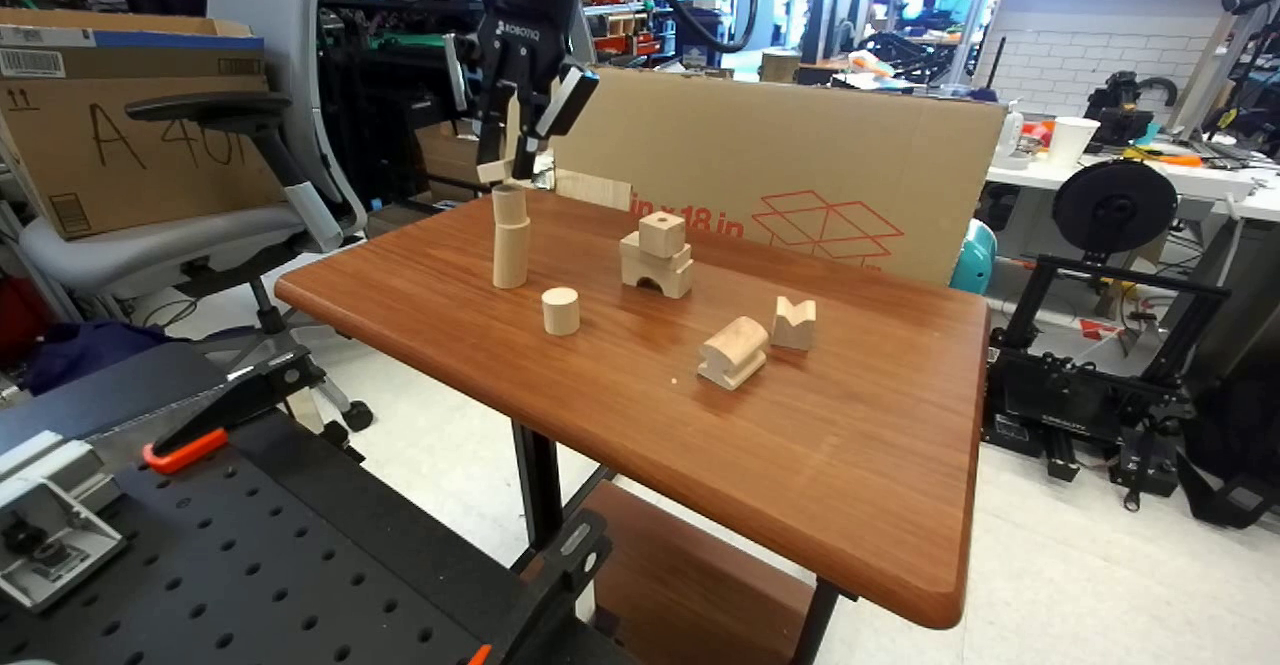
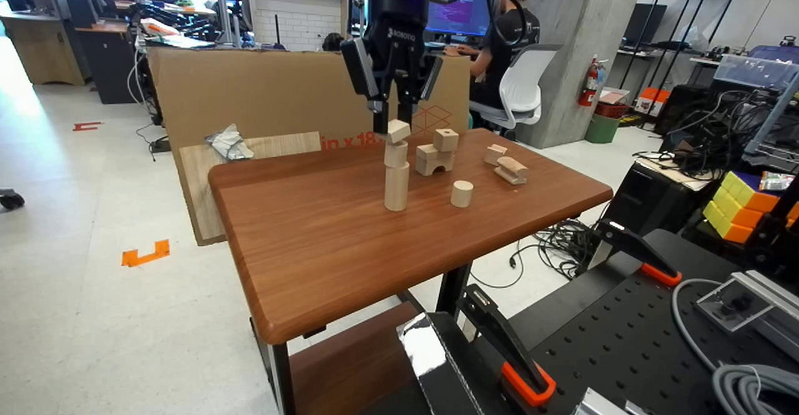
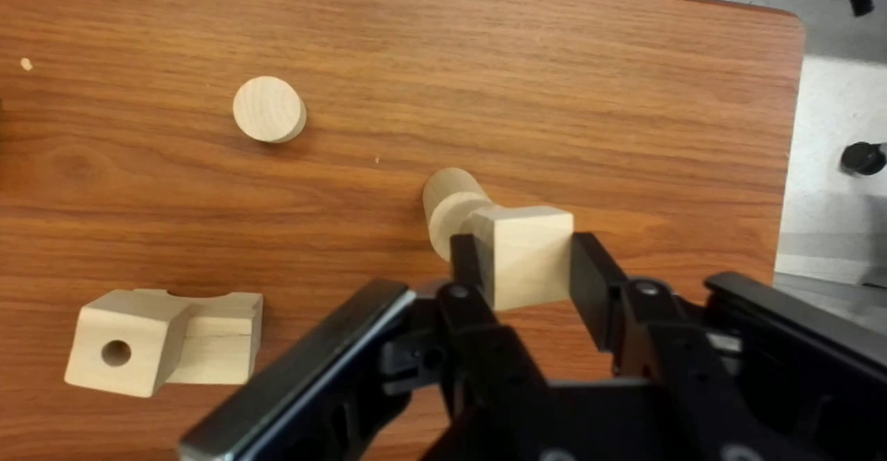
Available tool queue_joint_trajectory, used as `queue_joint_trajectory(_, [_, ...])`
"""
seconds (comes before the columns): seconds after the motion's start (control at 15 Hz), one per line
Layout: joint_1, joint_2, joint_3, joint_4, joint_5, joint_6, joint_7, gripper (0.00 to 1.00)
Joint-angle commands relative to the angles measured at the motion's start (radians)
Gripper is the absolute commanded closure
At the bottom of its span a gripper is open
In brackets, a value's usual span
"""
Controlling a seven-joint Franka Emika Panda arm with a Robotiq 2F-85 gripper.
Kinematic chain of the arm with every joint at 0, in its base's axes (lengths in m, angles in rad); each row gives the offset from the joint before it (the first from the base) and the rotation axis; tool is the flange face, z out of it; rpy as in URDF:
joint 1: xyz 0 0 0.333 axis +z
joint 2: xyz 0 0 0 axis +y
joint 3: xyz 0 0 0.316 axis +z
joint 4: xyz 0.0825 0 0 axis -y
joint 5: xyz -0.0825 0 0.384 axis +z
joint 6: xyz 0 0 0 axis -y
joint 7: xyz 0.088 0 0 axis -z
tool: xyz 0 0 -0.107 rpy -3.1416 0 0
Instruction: Put the square block on the wooden cylinder
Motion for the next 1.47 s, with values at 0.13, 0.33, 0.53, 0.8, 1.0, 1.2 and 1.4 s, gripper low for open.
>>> queue_joint_trajectory(0.13, [0.003,0.013,-0.001,0.040,-0.007,-0.037,-0.006,0.88])
queue_joint_trajectory(0.33, [0.003,0.018,-0.006,0.043,-0.014,-0.039,-0.001,0.88])
queue_joint_trajectory(0.53, [0.009,0.025,-0.010,0.038,-0.028,-0.037,0.004,0.88])
queue_joint_trajectory(0.8, [0.015,0.026,-0.010,0.034,-0.045,-0.037,0.005,0.38])
queue_joint_trajectory(1.0, [0.016,0.016,-0.009,0.029,-0.056,-0.038,0.003,0.24])
queue_joint_trajectory(1.2, [0.015,0.004,-0.009,0.024,-0.060,-0.041,0.002,0.02])
queue_joint_trajectory(1.4, [0.026,-0.058,-0.020,0.003,-0.094,-0.041,0.028,0.00])
